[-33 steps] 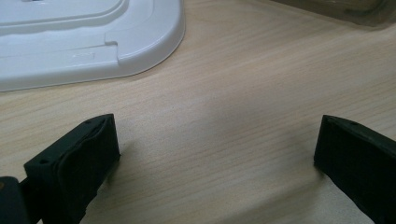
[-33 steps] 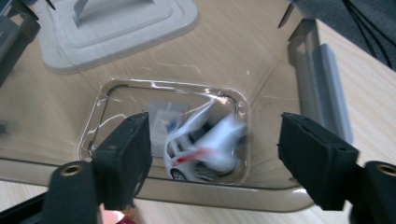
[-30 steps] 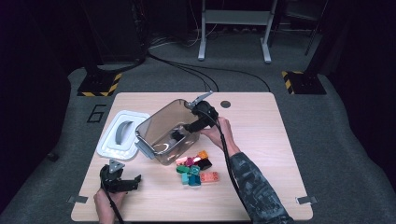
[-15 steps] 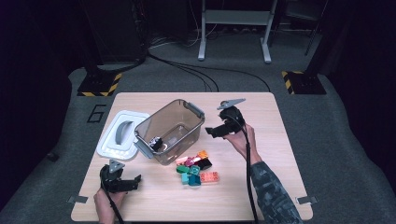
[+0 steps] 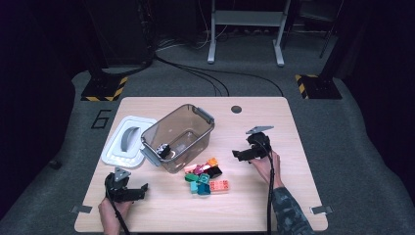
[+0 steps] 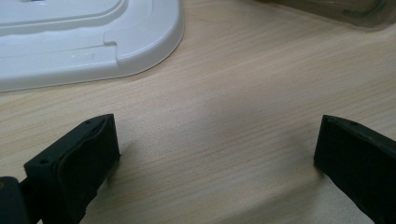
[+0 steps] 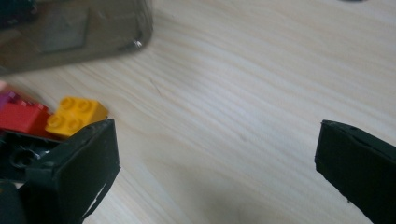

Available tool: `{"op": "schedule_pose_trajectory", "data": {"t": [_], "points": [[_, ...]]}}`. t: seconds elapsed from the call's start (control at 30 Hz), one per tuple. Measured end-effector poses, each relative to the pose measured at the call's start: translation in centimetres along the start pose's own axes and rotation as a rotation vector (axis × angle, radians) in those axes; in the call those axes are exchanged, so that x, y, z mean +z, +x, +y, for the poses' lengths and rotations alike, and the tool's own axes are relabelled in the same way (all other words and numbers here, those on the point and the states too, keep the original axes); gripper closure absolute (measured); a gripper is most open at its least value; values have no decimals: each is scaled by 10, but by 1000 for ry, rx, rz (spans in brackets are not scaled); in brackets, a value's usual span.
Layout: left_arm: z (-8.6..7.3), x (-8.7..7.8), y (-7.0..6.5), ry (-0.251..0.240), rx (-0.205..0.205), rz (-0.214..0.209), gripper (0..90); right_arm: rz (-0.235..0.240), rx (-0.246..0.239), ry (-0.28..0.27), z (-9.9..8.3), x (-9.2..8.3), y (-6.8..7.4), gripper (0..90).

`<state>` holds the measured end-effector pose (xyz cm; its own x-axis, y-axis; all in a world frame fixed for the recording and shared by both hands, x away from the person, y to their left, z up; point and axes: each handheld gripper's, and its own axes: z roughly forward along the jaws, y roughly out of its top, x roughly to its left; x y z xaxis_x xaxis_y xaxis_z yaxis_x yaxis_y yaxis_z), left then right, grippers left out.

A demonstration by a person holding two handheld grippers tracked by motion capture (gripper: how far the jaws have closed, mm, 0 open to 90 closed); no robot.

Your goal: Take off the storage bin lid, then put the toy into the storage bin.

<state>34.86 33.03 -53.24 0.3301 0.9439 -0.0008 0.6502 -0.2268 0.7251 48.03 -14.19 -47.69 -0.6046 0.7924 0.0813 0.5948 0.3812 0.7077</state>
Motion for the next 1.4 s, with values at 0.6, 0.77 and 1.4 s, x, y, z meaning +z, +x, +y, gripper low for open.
{"op": "schedule_pose_trajectory", "data": {"t": [0.6, 0.77, 1.4], "points": [[0, 0, 0, 0, 0, 1, 0, 23, 20, -20, -49, 1, 24, 9], [0, 0, 0, 0, 0, 0, 0, 57, -11, -38, -49, -9, 39, 22], [0, 0, 0, 0, 0, 0, 0, 284, -198, -4, -65, -6, 89, 398]]}}
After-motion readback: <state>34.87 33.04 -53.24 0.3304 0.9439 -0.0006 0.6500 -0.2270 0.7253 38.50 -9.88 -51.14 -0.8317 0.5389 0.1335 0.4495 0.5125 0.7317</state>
